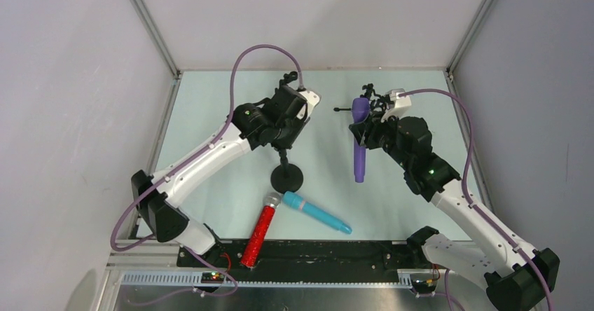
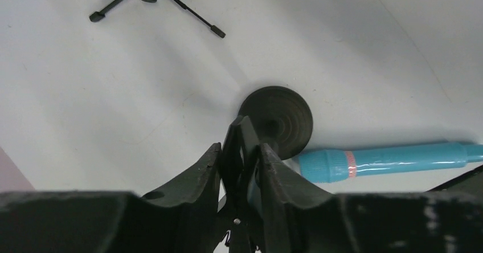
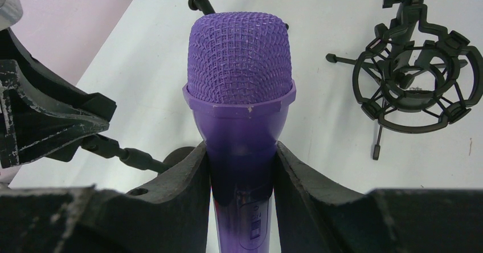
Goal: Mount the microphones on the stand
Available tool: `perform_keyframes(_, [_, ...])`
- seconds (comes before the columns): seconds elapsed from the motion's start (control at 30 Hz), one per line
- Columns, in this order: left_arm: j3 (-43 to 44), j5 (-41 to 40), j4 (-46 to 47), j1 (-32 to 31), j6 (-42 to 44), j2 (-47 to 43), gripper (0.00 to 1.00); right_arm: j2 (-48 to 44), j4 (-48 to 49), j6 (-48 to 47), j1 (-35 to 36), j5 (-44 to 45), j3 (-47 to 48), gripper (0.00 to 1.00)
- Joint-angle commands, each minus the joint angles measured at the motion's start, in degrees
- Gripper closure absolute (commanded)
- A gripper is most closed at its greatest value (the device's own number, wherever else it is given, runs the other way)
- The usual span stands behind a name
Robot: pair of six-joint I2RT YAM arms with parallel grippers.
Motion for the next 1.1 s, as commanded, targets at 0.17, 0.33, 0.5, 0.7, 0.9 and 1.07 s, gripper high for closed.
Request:
perform_keyframes(0.17, [4.7, 3.9, -0.2, -0.3, 8.2, 1.6, 0.89, -1.2, 1.7, -0.8, -0.4, 0.6, 0.4, 1.00])
perform_keyframes(0.33, [8.7, 9.0, -0.3, -0.4, 10.0, 2.5, 0.98, -1.7, 1.5, -0.2, -0.7, -0.1, 0.4, 1.00])
perform_keyframes(0.5, [10.9, 15.8, -0.3, -1.2, 12.0, 3.9, 1.00, -3.0, 0.9, 0.2, -1.7, 0.0, 0.4, 1.00])
perform_keyframes(0.7, [12.0, 21.5, -0.3, -2.1, 12.8, 4.5, 1.00, -5.6, -0.2, 1.1, -4.1, -0.6, -0.1, 1.00])
perform_keyframes(0.9, [14.2, 26.7, -0.3, -3.9, 13.9, 5.0, 1.00, -8.0, -0.4, 2.7, -6.8, -1.9, -1.5, 1.00])
perform_keyframes(1.07, [17.0, 26.8, -0.4, -5.8, 14.7, 8.3, 1.00, -9.1, -0.7, 2.9, -7.8, -1.9, -1.7, 1.00])
